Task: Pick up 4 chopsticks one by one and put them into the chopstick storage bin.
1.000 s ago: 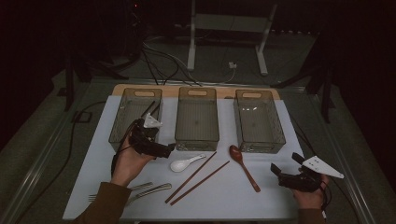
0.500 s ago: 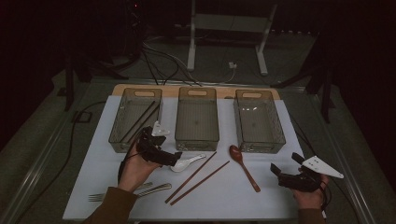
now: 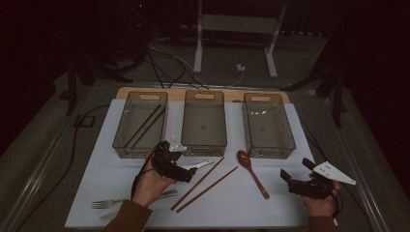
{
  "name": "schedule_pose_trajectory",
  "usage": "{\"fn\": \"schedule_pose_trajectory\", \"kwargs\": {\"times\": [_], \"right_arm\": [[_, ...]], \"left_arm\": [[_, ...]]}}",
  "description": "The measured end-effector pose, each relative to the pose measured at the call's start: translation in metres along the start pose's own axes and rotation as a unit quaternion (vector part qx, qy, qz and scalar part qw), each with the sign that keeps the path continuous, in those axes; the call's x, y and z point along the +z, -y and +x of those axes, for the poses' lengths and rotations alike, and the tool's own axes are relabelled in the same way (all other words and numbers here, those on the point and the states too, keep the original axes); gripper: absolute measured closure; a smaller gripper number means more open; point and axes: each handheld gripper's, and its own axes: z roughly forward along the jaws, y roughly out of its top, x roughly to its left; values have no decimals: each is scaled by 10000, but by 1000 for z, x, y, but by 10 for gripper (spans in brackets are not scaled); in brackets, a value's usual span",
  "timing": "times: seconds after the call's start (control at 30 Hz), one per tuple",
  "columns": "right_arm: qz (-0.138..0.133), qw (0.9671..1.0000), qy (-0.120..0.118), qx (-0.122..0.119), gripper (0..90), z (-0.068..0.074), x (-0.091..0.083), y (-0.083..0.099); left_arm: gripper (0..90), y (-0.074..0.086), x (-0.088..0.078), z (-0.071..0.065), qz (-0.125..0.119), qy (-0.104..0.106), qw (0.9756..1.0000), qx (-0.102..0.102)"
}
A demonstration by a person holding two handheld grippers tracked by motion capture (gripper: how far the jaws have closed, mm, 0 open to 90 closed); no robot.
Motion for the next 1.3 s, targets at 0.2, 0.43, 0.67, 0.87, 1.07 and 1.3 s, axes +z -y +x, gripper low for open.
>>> {"fn": "schedule_pose_trajectory", "kwargs": {"times": [0.2,0.43,0.67,0.87,1.07,1.3], "right_arm": [[-2,10000,-3,7,0,0,0,0],[4,10000,-3,4,0,0,0,0],[3,10000,-9,5,0,0,0,0],[10,10000,-3,2,0,0,0,0],[-8,10000,4,2,0,0,0,0],[-7,10000,8,7,0,0,0,0]], "left_arm": [[66,3,7,-9,91,60,9999,63],[77,7,17,-19,260,116,9994,178],[136,10,28,-29,483,230,9980,340],[177,12,36,-35,708,404,9956,469],[411,15,41,-38,878,486,9935,535],[730,19,49,-42,1114,508,9899,716]]}}
